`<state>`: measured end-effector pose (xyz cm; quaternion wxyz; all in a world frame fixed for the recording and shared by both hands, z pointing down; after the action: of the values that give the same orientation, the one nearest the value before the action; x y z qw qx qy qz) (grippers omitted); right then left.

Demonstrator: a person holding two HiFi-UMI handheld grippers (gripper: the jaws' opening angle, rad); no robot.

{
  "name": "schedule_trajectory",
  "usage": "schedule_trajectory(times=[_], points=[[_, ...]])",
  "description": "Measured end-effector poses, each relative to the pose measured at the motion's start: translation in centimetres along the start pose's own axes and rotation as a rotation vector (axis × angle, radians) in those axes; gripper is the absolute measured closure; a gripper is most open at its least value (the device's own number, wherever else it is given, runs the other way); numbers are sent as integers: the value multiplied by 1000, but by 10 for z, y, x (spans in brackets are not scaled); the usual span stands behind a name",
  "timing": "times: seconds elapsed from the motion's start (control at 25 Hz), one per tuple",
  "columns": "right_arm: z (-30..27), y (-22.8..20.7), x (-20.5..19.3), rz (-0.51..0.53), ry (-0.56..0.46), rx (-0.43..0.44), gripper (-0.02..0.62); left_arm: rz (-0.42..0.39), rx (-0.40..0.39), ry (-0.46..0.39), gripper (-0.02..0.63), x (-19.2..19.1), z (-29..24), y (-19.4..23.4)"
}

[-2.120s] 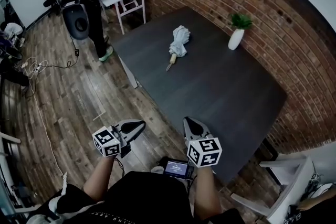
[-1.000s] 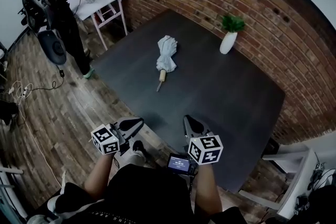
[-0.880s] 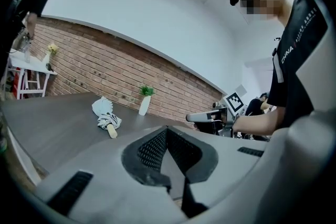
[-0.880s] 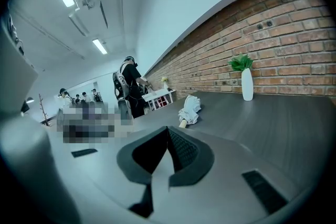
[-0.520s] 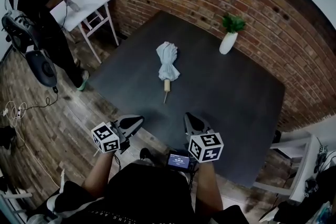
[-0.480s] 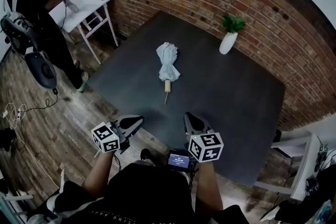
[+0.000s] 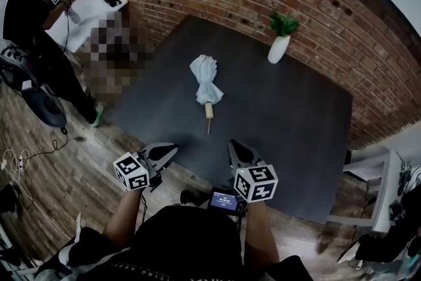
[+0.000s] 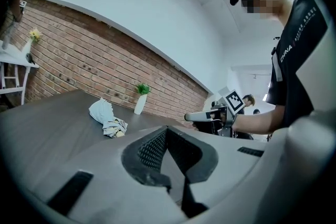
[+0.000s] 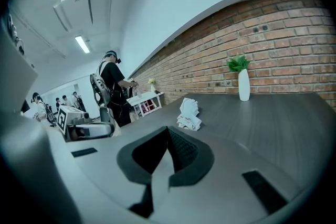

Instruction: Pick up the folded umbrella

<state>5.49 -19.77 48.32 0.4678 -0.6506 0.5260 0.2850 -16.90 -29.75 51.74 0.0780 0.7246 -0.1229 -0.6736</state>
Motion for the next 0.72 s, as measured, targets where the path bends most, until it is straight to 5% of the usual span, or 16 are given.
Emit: schedule_trajectory(times=[0.72], points=[[-15, -38, 32, 19, 4, 25, 586, 29, -2, 38, 603, 8, -53, 8]])
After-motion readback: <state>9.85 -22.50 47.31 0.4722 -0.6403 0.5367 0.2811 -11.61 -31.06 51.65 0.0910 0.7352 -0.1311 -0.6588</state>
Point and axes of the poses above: the fingertips, and each gripper's own axes: z backward along the fingers, y to its left, x out of its top, the point moved 6 cm from there along z, backward along the fingers, and after that the axes turned 5 degrees about -z, right-handed, at the moved point
